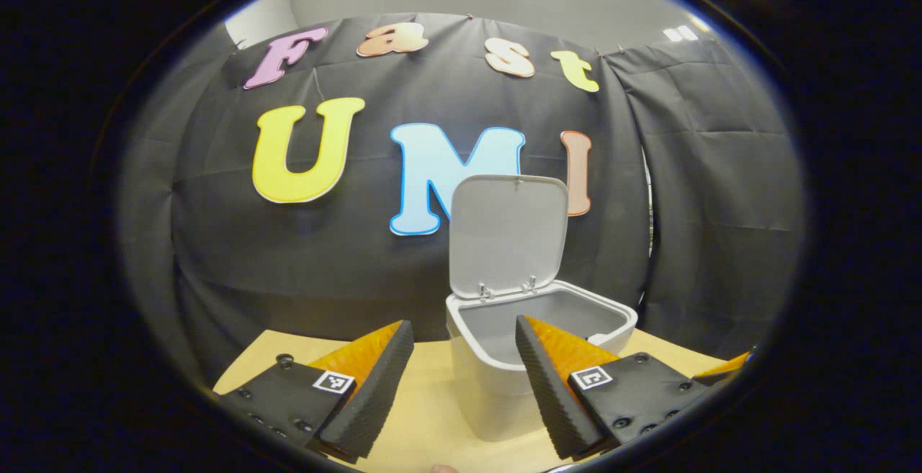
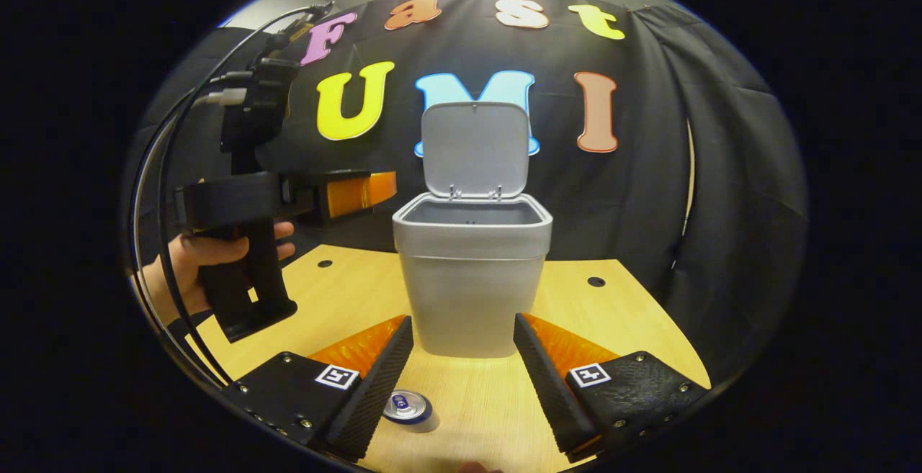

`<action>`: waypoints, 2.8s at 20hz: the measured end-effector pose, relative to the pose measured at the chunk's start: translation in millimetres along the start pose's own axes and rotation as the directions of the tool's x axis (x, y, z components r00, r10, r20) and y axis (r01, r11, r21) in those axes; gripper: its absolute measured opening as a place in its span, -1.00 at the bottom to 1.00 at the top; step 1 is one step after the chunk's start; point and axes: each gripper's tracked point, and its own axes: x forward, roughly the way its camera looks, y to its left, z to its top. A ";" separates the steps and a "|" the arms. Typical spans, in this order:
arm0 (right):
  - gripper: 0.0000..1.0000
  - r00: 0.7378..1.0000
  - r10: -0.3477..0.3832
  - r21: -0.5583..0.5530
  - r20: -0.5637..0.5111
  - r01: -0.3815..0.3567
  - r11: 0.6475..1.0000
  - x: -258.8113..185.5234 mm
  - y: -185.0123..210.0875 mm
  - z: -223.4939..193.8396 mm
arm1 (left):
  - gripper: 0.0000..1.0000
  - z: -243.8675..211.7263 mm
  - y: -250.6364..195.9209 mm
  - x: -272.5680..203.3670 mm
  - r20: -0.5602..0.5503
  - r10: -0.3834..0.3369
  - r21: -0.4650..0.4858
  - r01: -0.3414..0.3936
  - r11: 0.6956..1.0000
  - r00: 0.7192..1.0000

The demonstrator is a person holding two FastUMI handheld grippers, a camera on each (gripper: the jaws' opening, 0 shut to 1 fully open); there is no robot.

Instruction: Press the lid of the desktop garbage bin to open it, pick up the crumpled paper on the desktop and throw it into the bin, then pick up the pop can on the desktop and drop it into the bin, and finally close the garbage bin lid.

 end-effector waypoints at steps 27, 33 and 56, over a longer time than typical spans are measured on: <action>0.82 0.875 0.171 -0.009 -0.452 -0.196 0.981 27.4 57.3 -142.5 | 0.90 -16.7 58.6 -60.5 -0.012 0.128 -0.014 -0.128 0.992 0.992; 0.82 0.863 0.159 -0.046 -0.480 -0.206 0.978 31.8 56.7 -159.4 | 0.84 -15.8 59.9 -63.8 -0.014 0.130 0.003 -0.130 0.991 0.991; 0.65 0.986 0.120 -0.029 -0.115 -0.125 0.992 15.5 19.4 18.3 | 0.90 -28.7 65.9 -67.3 -0.027 0.153 -0.109 -0.155 0.982 0.988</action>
